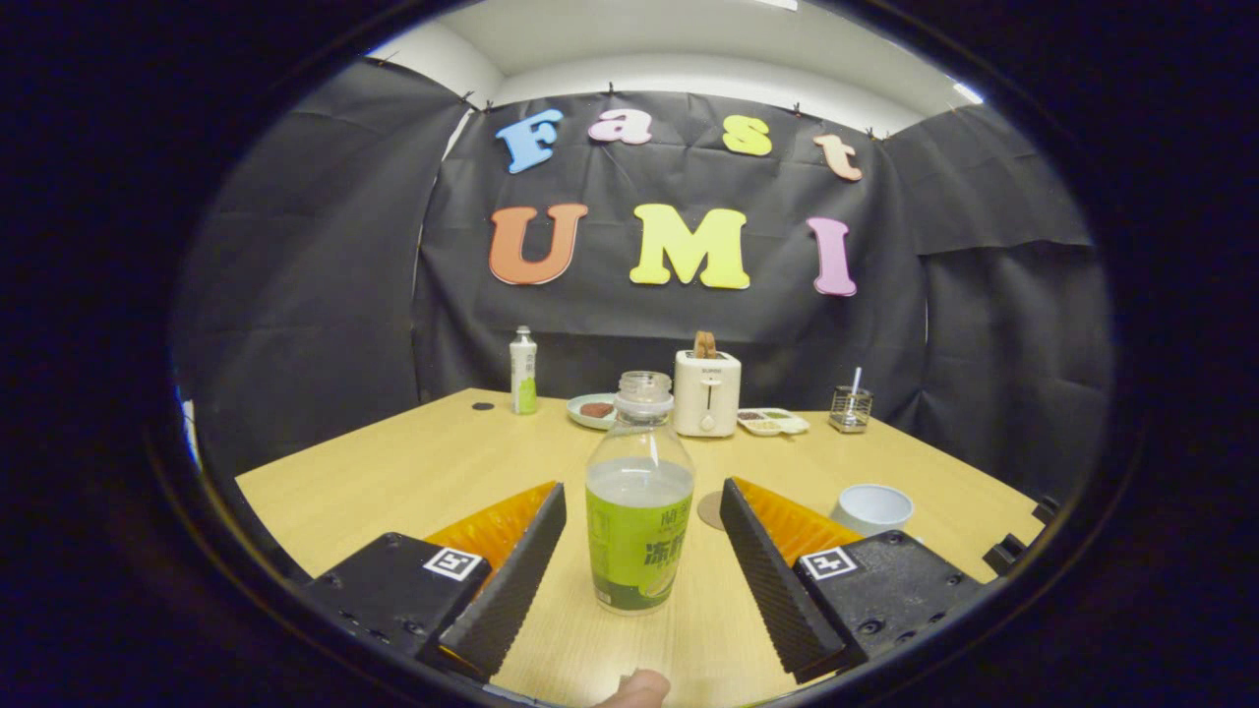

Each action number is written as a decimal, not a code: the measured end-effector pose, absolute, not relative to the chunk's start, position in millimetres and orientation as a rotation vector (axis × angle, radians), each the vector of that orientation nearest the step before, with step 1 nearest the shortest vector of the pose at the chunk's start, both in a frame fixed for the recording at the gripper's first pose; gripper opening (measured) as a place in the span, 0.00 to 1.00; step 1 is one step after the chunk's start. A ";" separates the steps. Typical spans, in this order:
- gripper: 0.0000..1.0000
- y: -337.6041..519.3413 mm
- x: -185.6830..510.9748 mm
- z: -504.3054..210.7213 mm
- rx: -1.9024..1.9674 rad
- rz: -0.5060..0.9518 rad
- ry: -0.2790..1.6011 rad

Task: Take the bottle from table, then pour the juice into the cup, finally place the bottle on the coaster

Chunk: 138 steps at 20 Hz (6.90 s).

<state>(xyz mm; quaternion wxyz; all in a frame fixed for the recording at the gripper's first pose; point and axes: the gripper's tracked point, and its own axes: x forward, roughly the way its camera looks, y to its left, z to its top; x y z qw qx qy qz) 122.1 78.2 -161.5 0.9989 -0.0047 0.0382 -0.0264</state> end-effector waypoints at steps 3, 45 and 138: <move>1.00 82.0 136.2 -170.8 0.010 -0.049 0.080; 0.80 24.0 157.4 -141.6 1.096 0.121 0.134; 0.79 -33.9 145.4 -23.9 1.436 0.274 0.122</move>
